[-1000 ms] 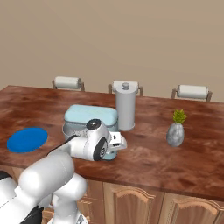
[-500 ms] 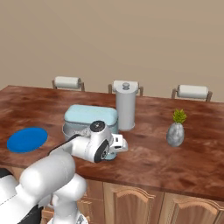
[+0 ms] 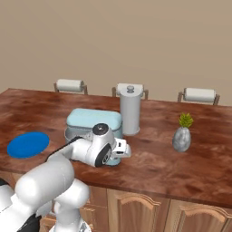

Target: Add butter and sugar cubes to the stand mixer bowl and then turn on the stand mixer to begin making frosting.

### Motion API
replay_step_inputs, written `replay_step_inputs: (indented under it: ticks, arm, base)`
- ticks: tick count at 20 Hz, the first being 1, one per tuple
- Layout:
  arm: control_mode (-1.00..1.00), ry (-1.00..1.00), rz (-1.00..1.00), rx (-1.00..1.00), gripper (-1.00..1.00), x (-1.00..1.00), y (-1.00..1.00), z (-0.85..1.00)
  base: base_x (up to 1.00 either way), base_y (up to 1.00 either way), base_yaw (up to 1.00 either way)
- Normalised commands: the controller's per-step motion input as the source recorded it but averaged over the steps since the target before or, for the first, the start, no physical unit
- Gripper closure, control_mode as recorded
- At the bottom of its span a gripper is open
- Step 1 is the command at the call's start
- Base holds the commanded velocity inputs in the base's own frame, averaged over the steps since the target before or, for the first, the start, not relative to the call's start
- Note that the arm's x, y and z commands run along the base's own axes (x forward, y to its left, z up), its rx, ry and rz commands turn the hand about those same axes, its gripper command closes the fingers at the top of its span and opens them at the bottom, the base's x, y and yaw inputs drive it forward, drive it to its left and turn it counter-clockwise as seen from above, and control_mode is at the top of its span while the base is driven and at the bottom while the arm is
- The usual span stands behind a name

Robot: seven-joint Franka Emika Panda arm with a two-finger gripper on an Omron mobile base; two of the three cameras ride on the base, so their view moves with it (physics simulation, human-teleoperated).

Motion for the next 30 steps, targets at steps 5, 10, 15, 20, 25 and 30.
replay_step_inputs:
  ticks: [5, 10, 15, 20, 25, 30]
  arm:
    - [-1.00, -0.01, -0.07, 0.02, 1.00, 0.01, -0.23, 0.28]
    - [-1.00, 0.00, -0.08, 0.01, 1.00, 0.04, -0.37, 0.16]
    - [-1.00, 0.00, -0.07, 0.03, 1.00, 0.02, -0.39, 0.37]
    - [-1.00, -0.01, -0.07, 0.06, 1.00, 0.12, -0.32, 0.58]
    - [-1.00, -0.01, -0.07, 0.10, 1.00, 0.15, -0.34, 0.65]
    - [-1.00, 0.00, -0.06, 0.11, 1.00, 0.15, -0.44, 0.32]
  base:
    - [0.00, 0.00, 0.00]
    - [0.00, 0.00, 0.00]
    - [0.00, 0.00, 0.00]
    - [0.00, 0.00, 0.00]
    - [0.00, 0.00, 0.00]
    - [0.00, 0.00, 0.00]
